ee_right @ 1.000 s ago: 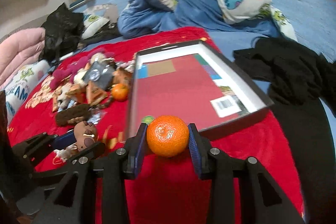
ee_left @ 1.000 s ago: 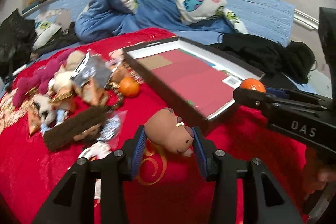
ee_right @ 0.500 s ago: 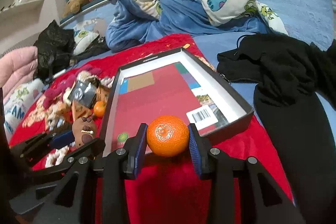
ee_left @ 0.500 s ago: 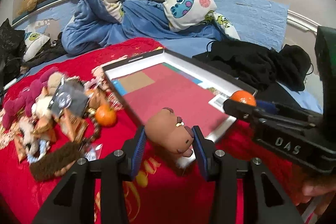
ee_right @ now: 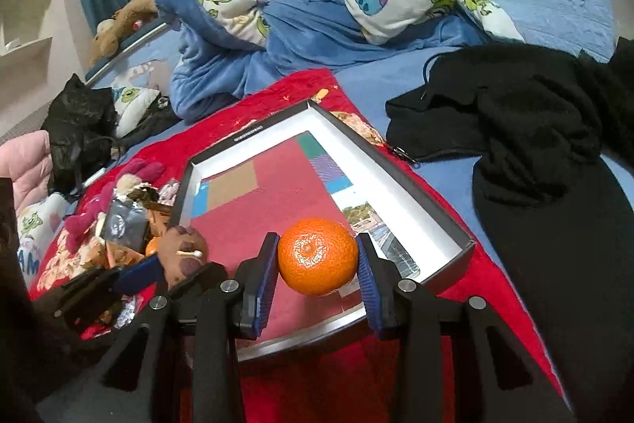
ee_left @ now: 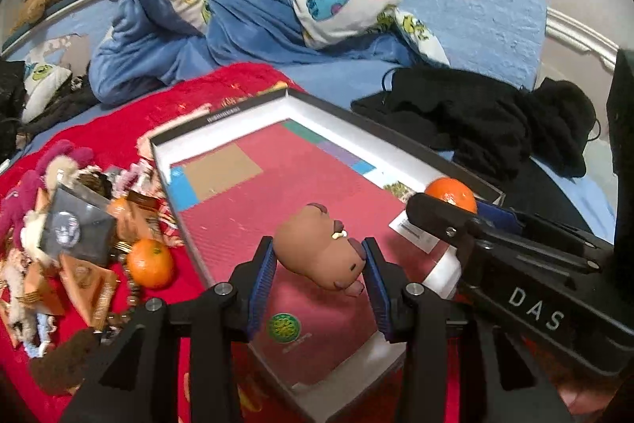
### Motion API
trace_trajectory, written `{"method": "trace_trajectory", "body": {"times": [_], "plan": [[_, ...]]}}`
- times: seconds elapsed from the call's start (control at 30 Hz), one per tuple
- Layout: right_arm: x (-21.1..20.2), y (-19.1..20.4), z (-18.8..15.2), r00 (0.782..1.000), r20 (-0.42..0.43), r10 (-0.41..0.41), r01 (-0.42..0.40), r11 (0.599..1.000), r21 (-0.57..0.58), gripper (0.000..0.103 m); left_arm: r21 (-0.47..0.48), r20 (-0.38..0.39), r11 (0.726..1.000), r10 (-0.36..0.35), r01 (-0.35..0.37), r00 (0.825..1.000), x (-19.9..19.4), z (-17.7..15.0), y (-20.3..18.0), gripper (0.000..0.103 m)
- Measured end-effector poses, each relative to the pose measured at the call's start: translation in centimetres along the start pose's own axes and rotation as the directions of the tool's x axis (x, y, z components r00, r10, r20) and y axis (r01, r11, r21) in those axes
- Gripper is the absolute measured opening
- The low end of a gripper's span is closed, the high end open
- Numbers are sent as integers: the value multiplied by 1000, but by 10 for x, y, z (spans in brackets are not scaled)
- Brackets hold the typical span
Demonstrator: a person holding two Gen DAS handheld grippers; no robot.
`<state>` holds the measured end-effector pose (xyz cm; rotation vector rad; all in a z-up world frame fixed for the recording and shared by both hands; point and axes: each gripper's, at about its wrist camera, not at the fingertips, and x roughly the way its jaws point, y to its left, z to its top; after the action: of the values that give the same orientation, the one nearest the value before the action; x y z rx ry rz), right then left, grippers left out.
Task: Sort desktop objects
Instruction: 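Lower the orange into the box with the right tool while the left tool lowers the plush in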
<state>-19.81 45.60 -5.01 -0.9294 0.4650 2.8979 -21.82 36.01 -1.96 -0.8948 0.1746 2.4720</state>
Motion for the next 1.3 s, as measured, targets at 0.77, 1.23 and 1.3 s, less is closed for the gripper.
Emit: {"method": "trace_trajectory", "body": {"times": [0.77, 1.23, 1.3], "plan": [[27, 22, -13, 994, -6, -113, 111, 984, -136, 41, 36, -43, 999, 13, -11, 999, 27, -19, -10, 45], [26, 26, -14, 998, -4, -70, 69, 985, -158, 59, 29, -7, 999, -12, 12, 1000, 21, -21, -8, 48], [25, 27, -14, 998, -2, -56, 55, 986, -159, 72, 28, -2, 999, -25, 25, 1000, 20, -21, -7, 57]]}}
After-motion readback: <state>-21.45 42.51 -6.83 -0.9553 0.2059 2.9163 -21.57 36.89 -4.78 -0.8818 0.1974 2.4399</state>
